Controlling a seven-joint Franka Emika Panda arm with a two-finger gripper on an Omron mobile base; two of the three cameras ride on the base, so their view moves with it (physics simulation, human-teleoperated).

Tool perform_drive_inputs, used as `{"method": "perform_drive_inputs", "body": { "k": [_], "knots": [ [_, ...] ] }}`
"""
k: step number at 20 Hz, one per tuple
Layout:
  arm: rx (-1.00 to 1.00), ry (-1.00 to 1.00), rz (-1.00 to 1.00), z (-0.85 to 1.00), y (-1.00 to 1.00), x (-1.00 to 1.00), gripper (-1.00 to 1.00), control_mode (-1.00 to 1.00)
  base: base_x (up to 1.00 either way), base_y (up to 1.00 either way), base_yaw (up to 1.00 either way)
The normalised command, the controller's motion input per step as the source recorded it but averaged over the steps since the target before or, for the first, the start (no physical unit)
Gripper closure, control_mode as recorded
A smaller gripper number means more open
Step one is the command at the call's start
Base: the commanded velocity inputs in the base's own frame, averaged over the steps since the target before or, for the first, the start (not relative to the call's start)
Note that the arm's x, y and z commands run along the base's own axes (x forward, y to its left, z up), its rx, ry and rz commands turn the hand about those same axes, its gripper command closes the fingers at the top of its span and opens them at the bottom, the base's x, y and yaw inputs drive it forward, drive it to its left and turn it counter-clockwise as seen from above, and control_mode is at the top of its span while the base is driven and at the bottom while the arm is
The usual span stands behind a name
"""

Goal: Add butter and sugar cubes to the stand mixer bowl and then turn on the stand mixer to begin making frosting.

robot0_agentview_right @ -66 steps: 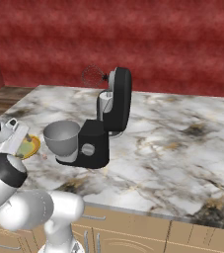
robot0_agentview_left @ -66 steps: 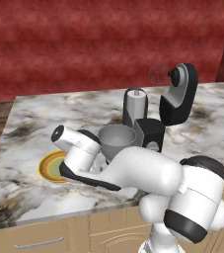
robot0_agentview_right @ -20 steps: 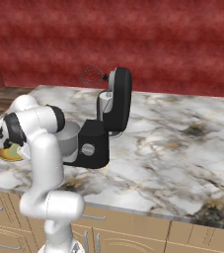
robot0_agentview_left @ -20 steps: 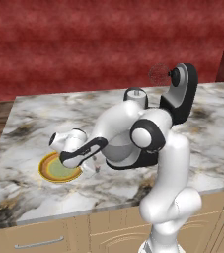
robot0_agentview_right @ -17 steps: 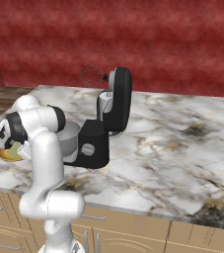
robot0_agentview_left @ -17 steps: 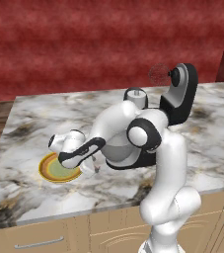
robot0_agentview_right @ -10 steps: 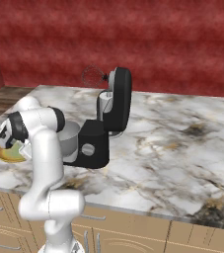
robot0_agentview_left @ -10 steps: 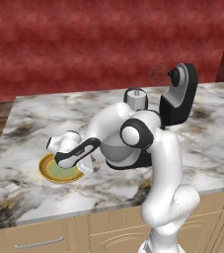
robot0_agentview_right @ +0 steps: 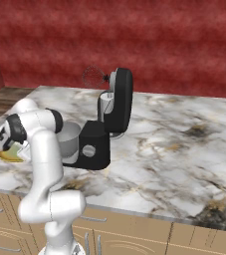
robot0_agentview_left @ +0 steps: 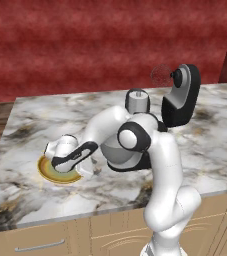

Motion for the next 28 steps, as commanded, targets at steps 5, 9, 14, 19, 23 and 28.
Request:
{"method": "perform_drive_inputs", "body": {
  "k": [5, 9, 14, 19, 23, 28],
  "knots": [
    [-0.03, 0.00, 0.00, -0.19, -0.32, -0.46, -1.00, -1.00, 0.00, 0.00, 0.00],
    [-0.02, 0.00, 0.00, -0.14, -0.28, -0.14, -1.00, -1.00, 0.00, 0.00, 0.00],
    [-0.01, 0.00, 0.00, -0.13, -0.09, 0.00, 1.00, -1.00, 0.00, 0.00, 0.00],
    [-0.01, 0.02, 0.00, -0.17, 0.00, 0.00, 1.00, -1.00, 0.00, 0.00, 0.00],
    [-0.01, 0.03, 0.00, -0.16, 0.00, -0.05, 1.00, -1.00, 0.00, 0.00, 0.00],
    [0.00, 0.00, 0.00, 0.09, 0.01, -0.67, 1.00, -1.00, 0.00, 0.00, 0.00]
  ]
}}
